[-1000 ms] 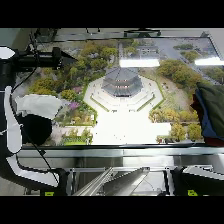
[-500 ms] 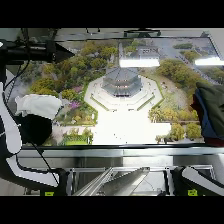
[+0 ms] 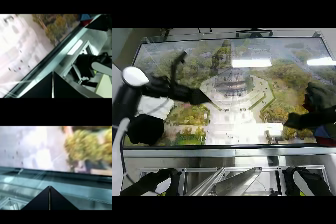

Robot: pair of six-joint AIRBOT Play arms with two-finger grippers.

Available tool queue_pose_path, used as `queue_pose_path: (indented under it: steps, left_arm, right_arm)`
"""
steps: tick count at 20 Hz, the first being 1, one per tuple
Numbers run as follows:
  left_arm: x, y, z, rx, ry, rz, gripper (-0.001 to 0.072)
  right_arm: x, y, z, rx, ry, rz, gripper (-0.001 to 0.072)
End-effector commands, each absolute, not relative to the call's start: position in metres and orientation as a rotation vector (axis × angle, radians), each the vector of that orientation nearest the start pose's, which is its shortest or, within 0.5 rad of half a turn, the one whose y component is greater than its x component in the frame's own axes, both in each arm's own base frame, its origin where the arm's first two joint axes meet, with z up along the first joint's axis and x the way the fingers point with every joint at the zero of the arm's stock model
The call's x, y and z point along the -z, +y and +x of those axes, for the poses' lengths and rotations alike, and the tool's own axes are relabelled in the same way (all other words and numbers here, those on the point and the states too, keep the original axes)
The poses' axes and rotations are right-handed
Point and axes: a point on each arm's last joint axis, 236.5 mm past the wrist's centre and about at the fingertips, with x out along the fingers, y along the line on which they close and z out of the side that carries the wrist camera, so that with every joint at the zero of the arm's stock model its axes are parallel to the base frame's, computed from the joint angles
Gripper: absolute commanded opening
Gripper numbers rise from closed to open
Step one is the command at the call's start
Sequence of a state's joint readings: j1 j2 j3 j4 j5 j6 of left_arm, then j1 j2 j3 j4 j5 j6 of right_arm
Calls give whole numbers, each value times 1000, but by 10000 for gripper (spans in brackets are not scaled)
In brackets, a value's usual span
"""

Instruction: Fold the shirts.

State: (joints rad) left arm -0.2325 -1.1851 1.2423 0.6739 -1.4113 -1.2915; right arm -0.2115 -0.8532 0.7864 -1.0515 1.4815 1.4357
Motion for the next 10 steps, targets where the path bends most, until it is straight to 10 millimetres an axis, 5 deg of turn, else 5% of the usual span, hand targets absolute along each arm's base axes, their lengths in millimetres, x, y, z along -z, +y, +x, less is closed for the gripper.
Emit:
queue_pose_path:
  steps: [1,4,10]
  left_arm:
    - [-85,-272,225,959,1271,-345,9]
    - [-71,-271,214,923,1277,-374,9]
    - [-75,-270,217,912,1237,-382,9]
  right_arm:
    - [3,113,194,-400,1396,501,20]
    - [3,117,196,-413,1387,506,21]
    - [2,119,197,-418,1382,516,21]
